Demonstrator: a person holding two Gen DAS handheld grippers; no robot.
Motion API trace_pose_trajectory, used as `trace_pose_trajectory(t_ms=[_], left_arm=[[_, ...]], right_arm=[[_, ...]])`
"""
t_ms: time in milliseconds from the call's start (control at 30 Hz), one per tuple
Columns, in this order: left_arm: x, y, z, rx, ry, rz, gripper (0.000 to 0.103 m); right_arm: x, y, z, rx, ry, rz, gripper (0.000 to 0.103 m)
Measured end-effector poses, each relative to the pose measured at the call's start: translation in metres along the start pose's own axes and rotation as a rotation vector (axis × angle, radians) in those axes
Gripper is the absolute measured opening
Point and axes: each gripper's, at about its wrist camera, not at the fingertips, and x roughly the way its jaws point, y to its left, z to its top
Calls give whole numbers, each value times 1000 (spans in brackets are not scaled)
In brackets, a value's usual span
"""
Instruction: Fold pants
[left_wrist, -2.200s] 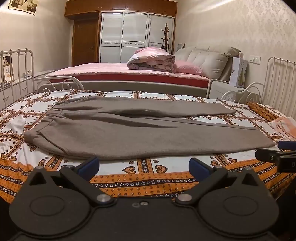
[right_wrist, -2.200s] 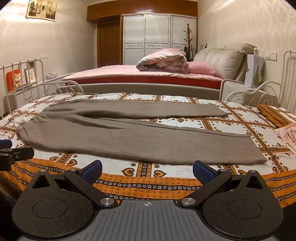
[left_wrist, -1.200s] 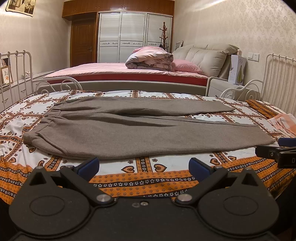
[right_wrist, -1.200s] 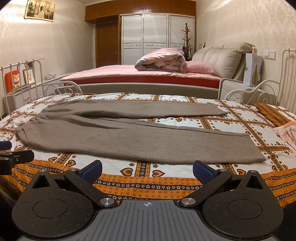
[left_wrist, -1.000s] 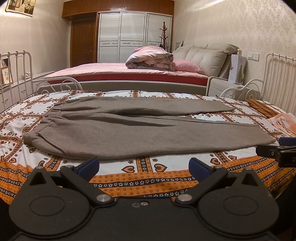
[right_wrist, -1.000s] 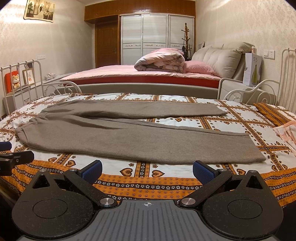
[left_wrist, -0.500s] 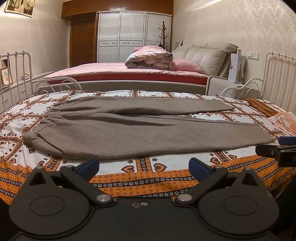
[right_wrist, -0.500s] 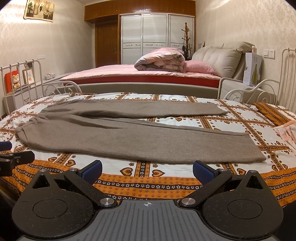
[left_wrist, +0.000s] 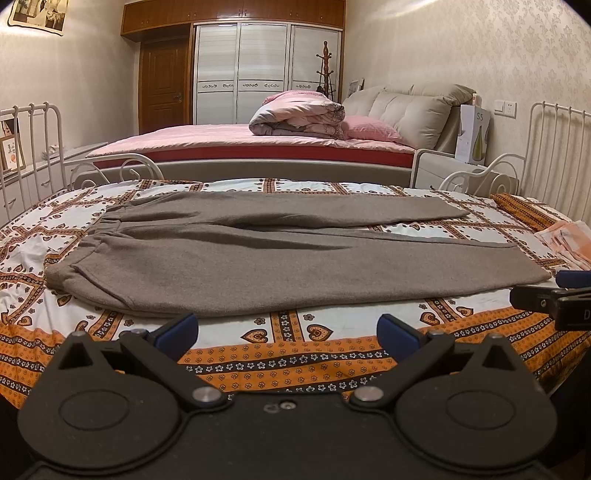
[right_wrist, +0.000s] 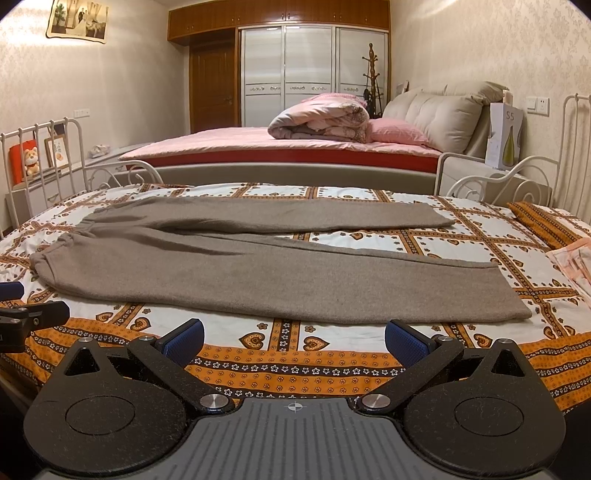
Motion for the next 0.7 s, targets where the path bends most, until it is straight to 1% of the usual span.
trace_pose_trajectory(t_ms=[700], left_arm=[[2, 0, -2, 3, 5, 0, 97]], right_arm=[[1, -1, 0, 0, 3, 2, 103]])
